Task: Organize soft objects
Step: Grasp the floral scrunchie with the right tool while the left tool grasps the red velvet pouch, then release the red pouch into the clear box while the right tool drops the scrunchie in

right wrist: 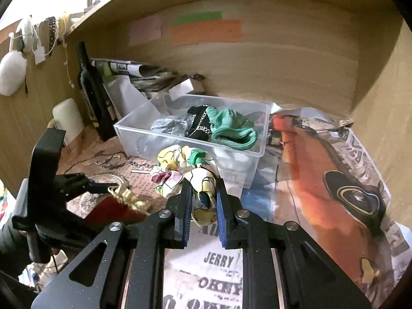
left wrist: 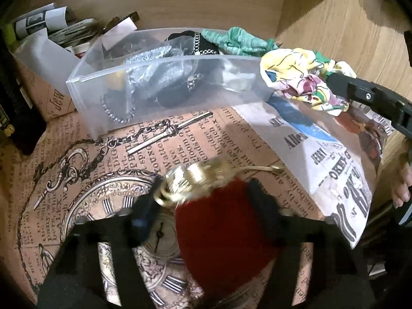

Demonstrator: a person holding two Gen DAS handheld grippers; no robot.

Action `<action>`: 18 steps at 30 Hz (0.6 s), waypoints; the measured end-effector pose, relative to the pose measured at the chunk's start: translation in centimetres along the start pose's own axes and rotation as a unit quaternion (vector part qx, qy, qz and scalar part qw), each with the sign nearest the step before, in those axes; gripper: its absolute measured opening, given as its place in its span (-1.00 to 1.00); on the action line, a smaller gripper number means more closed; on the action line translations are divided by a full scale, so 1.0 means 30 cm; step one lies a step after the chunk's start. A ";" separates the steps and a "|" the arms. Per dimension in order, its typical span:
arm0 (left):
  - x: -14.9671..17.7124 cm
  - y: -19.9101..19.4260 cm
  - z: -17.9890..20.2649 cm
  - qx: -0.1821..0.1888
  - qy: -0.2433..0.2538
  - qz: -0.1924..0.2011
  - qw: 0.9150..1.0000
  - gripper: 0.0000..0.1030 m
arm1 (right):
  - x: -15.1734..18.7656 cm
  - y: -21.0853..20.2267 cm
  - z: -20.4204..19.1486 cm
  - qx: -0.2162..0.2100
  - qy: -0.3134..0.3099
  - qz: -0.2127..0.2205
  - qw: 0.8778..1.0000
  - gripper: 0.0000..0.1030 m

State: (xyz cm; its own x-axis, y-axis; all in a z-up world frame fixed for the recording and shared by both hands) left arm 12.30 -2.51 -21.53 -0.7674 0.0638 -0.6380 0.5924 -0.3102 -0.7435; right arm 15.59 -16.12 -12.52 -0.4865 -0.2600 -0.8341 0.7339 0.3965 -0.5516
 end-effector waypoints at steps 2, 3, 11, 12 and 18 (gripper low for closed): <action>-0.003 -0.009 0.003 0.004 0.002 -0.002 1.000 -0.51 | -0.002 -0.002 0.000 0.000 0.003 0.004 1.000 -0.70; -0.009 -0.012 0.003 0.005 0.001 -0.001 1.000 -0.55 | -0.002 -0.007 0.003 0.000 0.005 0.006 1.000 -0.70; -0.101 -0.084 -0.035 -0.005 -0.009 0.041 0.999 -0.59 | -0.051 -0.032 0.008 -0.002 0.014 0.033 0.999 -0.70; -0.122 -0.094 -0.039 -0.006 -0.009 0.049 0.999 -0.59 | -0.059 -0.035 0.009 -0.002 0.015 0.037 0.999 -0.70; -0.254 -0.192 -0.050 -0.017 -0.005 0.108 0.994 -0.59 | -0.128 -0.045 0.018 -0.004 0.025 0.064 0.998 -0.70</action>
State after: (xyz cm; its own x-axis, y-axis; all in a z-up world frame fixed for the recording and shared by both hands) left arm 15.10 0.21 -12.69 -0.6233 -0.0106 -0.7819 0.7516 -0.2839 -0.5954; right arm 16.71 -16.13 -8.56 -0.4118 -0.1630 -0.8966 0.7878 0.4307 -0.4402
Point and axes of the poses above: each gripper's, at about its wrist camera, not at the fingertips, and y roughly the way its jaws point, z to its right, x to its underside, the point moved 7 cm from there along y, roughly the way its jaws point, and after that the axes turned 8 degrees about x, right-handed, at the moved point
